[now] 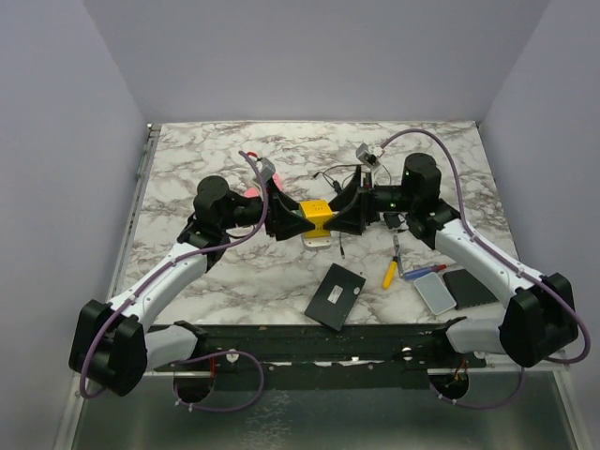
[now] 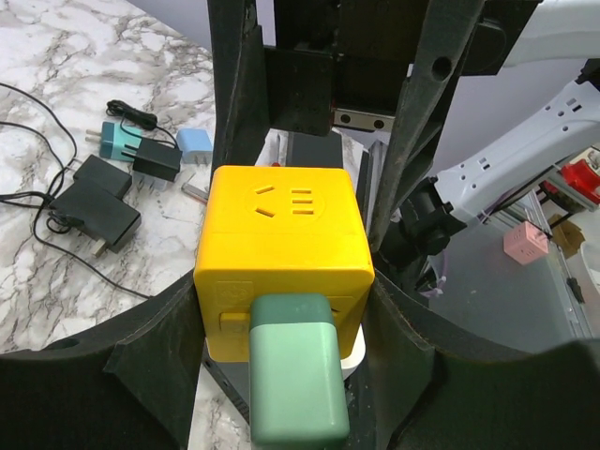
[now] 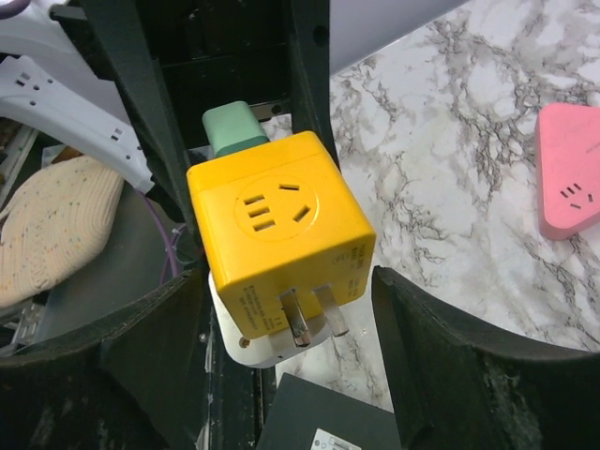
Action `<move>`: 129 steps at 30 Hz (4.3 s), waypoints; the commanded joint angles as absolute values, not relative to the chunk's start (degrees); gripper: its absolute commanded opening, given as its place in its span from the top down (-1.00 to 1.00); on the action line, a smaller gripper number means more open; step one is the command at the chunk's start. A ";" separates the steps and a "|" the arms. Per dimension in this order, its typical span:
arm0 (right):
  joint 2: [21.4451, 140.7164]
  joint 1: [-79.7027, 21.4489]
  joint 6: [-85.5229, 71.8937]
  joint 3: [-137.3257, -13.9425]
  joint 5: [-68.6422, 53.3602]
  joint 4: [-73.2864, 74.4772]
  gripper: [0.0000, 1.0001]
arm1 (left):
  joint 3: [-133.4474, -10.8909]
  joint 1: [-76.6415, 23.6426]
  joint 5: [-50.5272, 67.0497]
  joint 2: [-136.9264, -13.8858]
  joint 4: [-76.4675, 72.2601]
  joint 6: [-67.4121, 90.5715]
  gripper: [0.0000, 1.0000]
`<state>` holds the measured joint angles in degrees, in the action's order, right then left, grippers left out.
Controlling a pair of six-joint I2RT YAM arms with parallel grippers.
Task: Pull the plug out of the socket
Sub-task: Remove the plug from the socket.
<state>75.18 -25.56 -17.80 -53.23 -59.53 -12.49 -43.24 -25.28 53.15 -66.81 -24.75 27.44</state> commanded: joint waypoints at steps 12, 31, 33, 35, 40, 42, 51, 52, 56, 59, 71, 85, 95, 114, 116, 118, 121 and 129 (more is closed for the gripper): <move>77.02 -27.26 -12.98 -59.50 -68.36 -4.61 -0.54 | -44.20 -25.97 57.07 -66.20 -28.56 28.17 1.00; 79.27 -30.93 -7.44 -60.21 -58.41 -0.30 -0.55 | -44.21 -26.60 58.18 -66.26 -29.18 28.48 1.00; 77.75 -30.94 -8.24 -59.39 -57.45 -2.60 -0.57 | -44.21 -26.55 58.27 -66.20 -29.18 28.53 1.00; 77.08 -30.94 -8.52 -59.58 -58.26 -3.15 -0.59 | -44.21 -26.54 58.35 -66.02 -29.18 28.50 1.00; 80.35 -30.92 -6.45 -63.95 -67.49 3.13 -0.55 | -44.21 -26.52 58.36 -65.83 -29.18 28.39 1.00; 81.22 -30.91 -4.65 -64.81 -69.05 6.50 -0.50 | -44.21 -26.48 58.32 -65.74 -29.18 28.41 1.00; 82.22 -31.19 -4.41 -64.11 -73.30 7.83 -0.02 | -44.21 -26.55 58.21 -66.33 -29.18 28.42 1.00; 82.14 -31.20 -4.63 -64.03 -73.00 7.53 0.08 | -44.25 -26.54 58.12 -66.42 -29.18 28.44 1.00; 81.39 -31.16 -6.57 -63.28 -72.43 4.49 0.64 | -44.03 -26.54 57.13 -66.65 -29.27 28.63 1.00; 80.28 -31.17 -8.46 -62.19 -71.56 1.81 0.96 | -44.03 -26.51 56.25 -67.12 -29.27 29.12 0.99; 75.59 -31.11 -11.68 -56.79 -64.46 -4.13 0.99 | -43.72 -23.51 51.99 -65.92 -29.18 31.10 -0.89; 73.34 -29.87 -13.23 -53.75 -58.50 -9.32 0.99 | -44.03 -18.76 53.64 -62.57 -29.18 30.29 -0.98; 73.63 -25.44 -14.40 -52.75 -64.20 -12.83 0.99 | -48.29 -16.83 58.57 -62.76 -16.12 20.83 -0.98; 74.76 -24.70 -8.93 -57.73 -66.05 -5.80 0.99 | -49.44 -17.79 62.48 -66.13 -15.25 22.64 -0.49; 75.00 -24.70 -8.80 -57.87 -65.94 -5.72 0.99 | -49.40 -18.35 63.01 -66.33 -15.37 22.84 -0.47; 75.12 -24.70 -8.75 -58.08 -65.99 -5.63 0.99 | -49.36 -18.83 63.22 -66.51 -15.39 22.85 -0.36; 75.38 -24.67 -8.70 -58.36 -66.41 -5.50 0.99 | -49.44 -19.87 63.61 -66.94 -15.51 23.12 -0.09; 76.79 -24.70 -7.19 -58.97 -66.63 -3.08 0.99 | -49.14 -21.68 63.15 -67.40 -16.09 23.57 0.29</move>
<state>76.09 -24.75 -8.69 -56.29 -64.99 -3.66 -48.10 -20.86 61.54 -66.87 -15.14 23.40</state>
